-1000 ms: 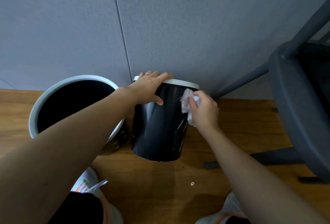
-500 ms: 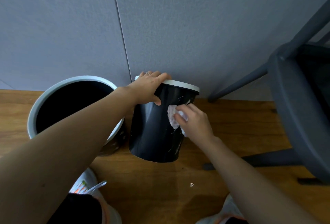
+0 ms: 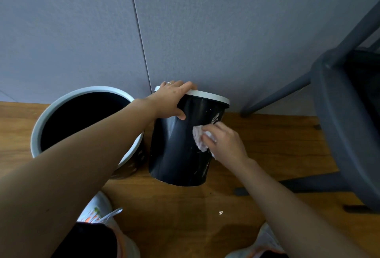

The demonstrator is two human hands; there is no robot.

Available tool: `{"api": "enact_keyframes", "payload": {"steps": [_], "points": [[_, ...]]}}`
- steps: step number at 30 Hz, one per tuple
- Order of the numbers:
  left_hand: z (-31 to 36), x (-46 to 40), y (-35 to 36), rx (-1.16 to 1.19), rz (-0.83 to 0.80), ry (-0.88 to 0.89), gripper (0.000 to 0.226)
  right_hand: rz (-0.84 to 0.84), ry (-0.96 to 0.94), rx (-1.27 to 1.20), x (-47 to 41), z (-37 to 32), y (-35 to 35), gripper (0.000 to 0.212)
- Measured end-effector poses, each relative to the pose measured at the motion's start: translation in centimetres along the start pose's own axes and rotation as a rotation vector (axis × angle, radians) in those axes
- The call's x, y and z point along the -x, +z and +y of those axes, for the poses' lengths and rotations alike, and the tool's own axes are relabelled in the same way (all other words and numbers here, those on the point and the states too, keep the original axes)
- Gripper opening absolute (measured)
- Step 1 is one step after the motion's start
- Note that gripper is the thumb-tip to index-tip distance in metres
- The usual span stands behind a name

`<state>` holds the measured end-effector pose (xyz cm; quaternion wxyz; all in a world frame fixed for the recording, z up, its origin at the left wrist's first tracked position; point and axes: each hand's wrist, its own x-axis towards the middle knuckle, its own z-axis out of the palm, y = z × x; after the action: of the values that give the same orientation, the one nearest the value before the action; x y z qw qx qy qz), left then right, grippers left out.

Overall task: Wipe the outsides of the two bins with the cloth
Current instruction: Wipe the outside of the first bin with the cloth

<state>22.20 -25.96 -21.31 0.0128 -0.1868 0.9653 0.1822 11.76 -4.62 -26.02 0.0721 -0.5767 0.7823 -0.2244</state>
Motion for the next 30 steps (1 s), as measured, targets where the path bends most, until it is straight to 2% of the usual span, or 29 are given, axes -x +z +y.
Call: {"api": "enact_keyframes", "payload": {"steps": [7, 9, 13, 17, 21, 24, 30], "points": [[0.5, 0.0, 0.2, 0.016, 0.012, 0.02, 0.08, 0.254, 0.274, -0.048, -4.2, -0.2, -1.4, 0.02], [0.4, 0.0, 0.2, 0.025, 0.016, 0.016, 0.08, 0.22, 0.198, -0.011, -3.7, -0.5, -1.1, 0.021], [0.4, -0.2, 0.2, 0.05, -0.001, 0.0, 0.081, -0.022, -0.054, 0.095, -0.9, -0.5, 0.2, 0.028], [0.7, -0.2, 0.2, 0.1, -0.005, 0.006, 0.08, 0.119, 0.104, -0.092, -0.7, 0.0, -0.1, 0.022], [0.7, 0.2, -0.1, 0.148, -0.009, 0.017, 0.079, 0.278, 0.224, -0.151, -1.8, 0.5, -1.0, 0.018], [0.8, 0.4, -0.3, 0.192, -0.011, 0.02, 0.077, 0.309, 0.225, -0.164, -2.2, 0.6, -1.6, 0.014], [0.9, 0.3, -0.2, 0.248, 0.003, -0.008, 0.08, 0.299, 0.194, -0.115, -2.9, 1.0, -2.3, 0.02]]}}
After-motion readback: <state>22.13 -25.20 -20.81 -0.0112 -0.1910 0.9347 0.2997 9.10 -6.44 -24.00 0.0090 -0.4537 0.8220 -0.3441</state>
